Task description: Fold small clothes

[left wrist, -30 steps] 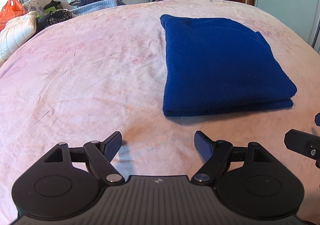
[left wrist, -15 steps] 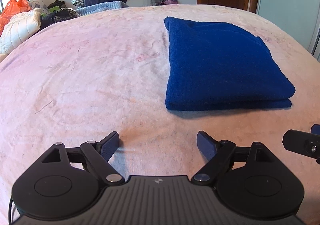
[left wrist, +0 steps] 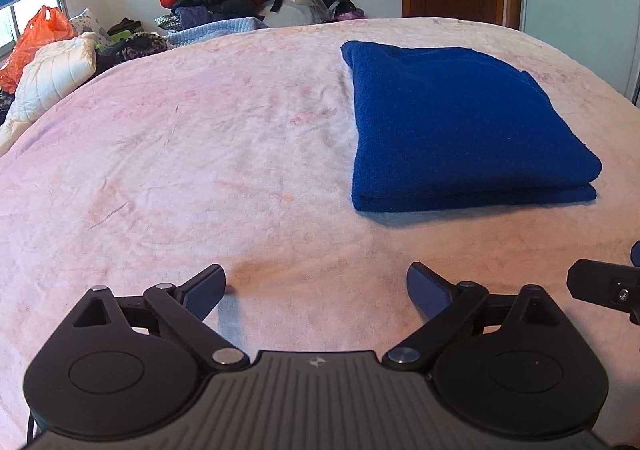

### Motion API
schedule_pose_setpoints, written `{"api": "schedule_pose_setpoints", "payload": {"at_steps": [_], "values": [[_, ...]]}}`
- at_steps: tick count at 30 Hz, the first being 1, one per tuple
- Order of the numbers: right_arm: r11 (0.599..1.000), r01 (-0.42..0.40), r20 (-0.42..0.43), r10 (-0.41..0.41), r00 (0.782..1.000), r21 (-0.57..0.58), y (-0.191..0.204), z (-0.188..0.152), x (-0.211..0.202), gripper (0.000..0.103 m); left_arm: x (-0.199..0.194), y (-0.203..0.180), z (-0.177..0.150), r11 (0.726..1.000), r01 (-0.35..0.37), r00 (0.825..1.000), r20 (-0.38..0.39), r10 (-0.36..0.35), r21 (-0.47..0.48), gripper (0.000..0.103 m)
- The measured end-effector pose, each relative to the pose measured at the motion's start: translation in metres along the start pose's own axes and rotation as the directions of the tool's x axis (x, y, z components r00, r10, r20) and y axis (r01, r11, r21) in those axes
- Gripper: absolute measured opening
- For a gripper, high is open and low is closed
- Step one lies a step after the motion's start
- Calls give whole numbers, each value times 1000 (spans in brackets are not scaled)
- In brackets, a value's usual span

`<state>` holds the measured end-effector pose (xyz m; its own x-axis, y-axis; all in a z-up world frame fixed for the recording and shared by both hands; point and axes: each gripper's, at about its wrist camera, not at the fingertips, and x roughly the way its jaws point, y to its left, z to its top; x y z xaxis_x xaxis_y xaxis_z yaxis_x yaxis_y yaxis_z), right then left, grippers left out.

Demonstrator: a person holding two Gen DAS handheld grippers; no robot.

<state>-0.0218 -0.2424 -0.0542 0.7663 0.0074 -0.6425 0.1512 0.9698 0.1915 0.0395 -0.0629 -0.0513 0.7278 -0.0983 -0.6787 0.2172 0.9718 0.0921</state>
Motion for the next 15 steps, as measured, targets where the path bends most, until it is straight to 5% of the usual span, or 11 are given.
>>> {"api": "schedule_pose_setpoints", "payload": {"at_steps": [15], "values": [[997, 58, 23, -57, 998, -56, -1, -10, 9, 103, 3, 3, -4, 1000, 14, 1000, -2, -14, -27, 100]]}}
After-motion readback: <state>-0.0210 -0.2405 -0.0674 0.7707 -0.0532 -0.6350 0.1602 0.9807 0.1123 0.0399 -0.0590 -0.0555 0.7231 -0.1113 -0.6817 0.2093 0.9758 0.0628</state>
